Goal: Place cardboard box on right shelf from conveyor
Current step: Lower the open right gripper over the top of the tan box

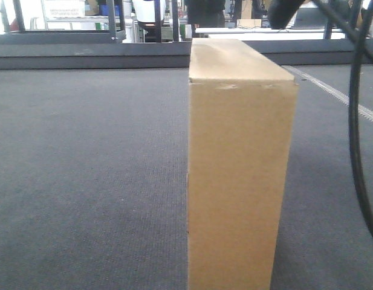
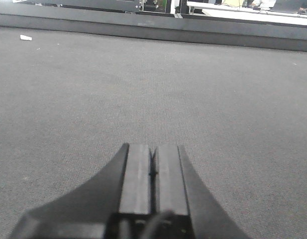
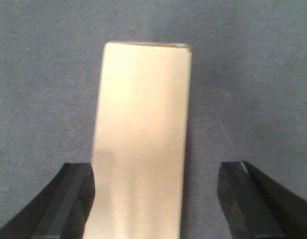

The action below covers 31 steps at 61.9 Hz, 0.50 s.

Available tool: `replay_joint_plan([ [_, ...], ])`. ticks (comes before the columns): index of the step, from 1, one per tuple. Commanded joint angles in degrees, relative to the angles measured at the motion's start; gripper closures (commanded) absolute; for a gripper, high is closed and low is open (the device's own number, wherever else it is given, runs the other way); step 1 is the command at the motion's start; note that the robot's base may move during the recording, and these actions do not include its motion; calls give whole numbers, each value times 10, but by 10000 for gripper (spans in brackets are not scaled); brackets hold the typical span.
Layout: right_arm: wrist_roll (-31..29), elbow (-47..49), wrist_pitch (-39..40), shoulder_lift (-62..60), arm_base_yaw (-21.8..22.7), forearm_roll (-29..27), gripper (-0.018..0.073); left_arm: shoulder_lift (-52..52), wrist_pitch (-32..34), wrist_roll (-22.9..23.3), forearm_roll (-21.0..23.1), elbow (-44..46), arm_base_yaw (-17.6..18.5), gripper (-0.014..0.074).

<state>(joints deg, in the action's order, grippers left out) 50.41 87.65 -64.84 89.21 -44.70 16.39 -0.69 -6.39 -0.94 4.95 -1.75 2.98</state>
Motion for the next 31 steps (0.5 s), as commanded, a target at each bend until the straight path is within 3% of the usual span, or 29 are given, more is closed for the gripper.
replay_joint_plan([
  [1,7,22,22,-19,-2,25,-47,-6,46,1,1,2,-1,715],
  [31,7,22,0,-11,-13,23,-47,-6,46,1,1,2,-1,715],
])
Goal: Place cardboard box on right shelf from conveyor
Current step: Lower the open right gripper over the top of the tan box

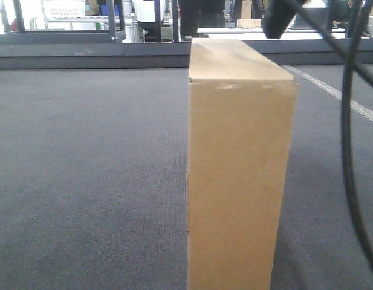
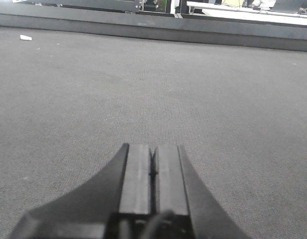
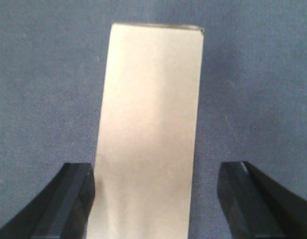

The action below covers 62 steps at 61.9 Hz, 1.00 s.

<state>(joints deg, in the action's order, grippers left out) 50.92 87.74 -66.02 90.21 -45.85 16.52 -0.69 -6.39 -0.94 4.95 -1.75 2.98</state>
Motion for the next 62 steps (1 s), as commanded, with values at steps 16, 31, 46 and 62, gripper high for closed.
replay_joint_plan([
  [16,2,21,17,-21,-6,8,-47,-6,46,1,1,2,-1,715],
  [31,11,21,16,-21,-6,7,-47,-6,46,1,1,2,-1,715],
  [46,11,21,16,-21,-13,10,-47,-6,46,1,1,2,-1,715],
  [62,11,21,12,-21,-18,13,-47,-6,46,1,1,2,-1,715],
])
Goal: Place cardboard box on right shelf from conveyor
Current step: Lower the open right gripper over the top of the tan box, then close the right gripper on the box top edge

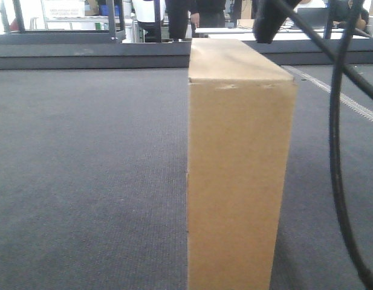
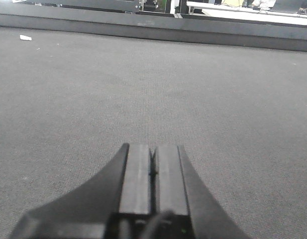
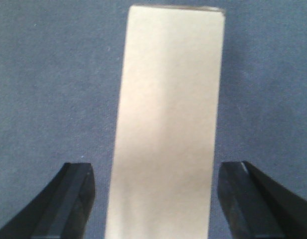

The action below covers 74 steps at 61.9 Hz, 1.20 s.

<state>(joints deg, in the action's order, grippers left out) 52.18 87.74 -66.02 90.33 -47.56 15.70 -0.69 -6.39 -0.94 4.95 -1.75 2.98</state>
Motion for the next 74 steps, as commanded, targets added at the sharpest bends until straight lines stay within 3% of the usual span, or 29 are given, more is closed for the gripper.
replay_joint_plan([
  [1,-1,21,10,-22,-1,21,-47,-6,46,1,1,2,-1,715],
  [61,4,12,-20,-6,-1,11,-47,-6,46,1,1,2,-1,715],
  [74,9,-9,-20,-5,-1,-25,-47,-6,46,1,1,2,-1,715],
])
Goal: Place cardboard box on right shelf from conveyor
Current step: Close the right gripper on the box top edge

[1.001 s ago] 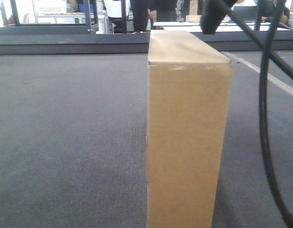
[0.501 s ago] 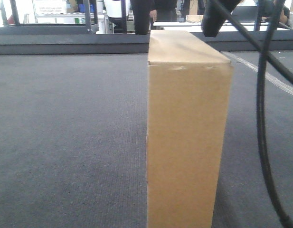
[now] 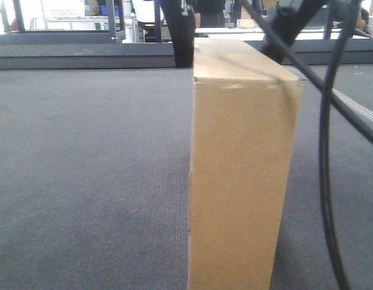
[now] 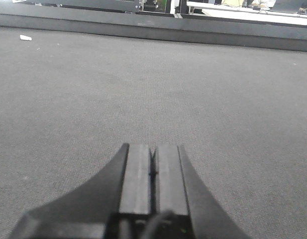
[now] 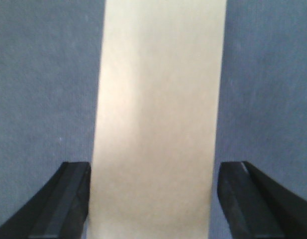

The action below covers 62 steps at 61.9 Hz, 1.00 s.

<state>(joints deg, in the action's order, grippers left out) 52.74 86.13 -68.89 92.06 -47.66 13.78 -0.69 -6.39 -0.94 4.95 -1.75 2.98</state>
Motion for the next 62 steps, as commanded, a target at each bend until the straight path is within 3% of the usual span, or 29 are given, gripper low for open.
replay_joint_plan([
  [1,3,6,8,-23,0,-8,-47,-6,46,1,1,2,-1,715],
  [35,3,1,9,-23,-1,-20,-42,-6,46,1,1,2,-1,715],
  [40,3,1,9,-23,-1,-19,2,-6,46,1,1,2,-1,715],
  [51,3,1,10,-23,-1,-19,192,-6,46,1,1,2,-1,715],
  [62,3,1,10,-32,-1,-19,211,-6,46,1,1,2,-1,715],
])
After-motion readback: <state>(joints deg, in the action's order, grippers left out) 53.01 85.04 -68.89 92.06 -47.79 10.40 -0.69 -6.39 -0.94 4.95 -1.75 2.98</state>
